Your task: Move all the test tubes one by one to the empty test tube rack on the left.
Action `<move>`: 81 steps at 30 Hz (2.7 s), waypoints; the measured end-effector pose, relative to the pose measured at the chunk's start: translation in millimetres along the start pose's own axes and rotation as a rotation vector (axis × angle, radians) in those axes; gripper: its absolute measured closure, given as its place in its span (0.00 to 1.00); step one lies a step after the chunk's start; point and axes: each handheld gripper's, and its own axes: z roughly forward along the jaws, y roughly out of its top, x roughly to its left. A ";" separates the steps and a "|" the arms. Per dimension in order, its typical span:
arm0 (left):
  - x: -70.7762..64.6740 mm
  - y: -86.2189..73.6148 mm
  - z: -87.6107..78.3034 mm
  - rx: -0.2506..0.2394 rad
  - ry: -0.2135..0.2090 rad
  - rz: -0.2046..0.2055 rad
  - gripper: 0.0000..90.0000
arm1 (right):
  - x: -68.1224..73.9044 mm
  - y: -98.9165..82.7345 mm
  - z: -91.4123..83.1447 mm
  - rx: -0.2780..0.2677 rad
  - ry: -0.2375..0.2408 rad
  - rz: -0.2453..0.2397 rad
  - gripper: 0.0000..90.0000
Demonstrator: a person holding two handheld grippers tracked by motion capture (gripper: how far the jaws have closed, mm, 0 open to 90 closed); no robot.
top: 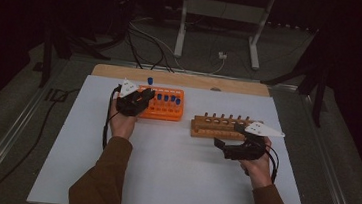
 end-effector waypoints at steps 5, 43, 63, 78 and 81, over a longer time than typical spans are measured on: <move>-0.7 -2.6 4.5 0.017 0.010 0.016 0.87 | 0.3 -0.4 0.6 0.001 0.003 -0.002 0.00; -2.3 -33.4 23.9 0.191 0.053 0.050 0.87 | 1.3 -3.0 5.4 0.019 0.021 -0.002 0.00; -6.4 -32.7 26.3 0.258 0.076 0.074 0.87 | 1.2 -3.4 8.2 0.022 0.030 -0.003 0.00; -7.2 -31.2 25.4 0.269 0.080 0.040 0.86 | 1.1 -4.0 7.9 0.023 0.027 0.001 0.00; -6.7 -30.7 24.7 0.270 0.079 0.029 0.85 | 0.2 -4.4 6.5 0.022 0.023 0.007 0.00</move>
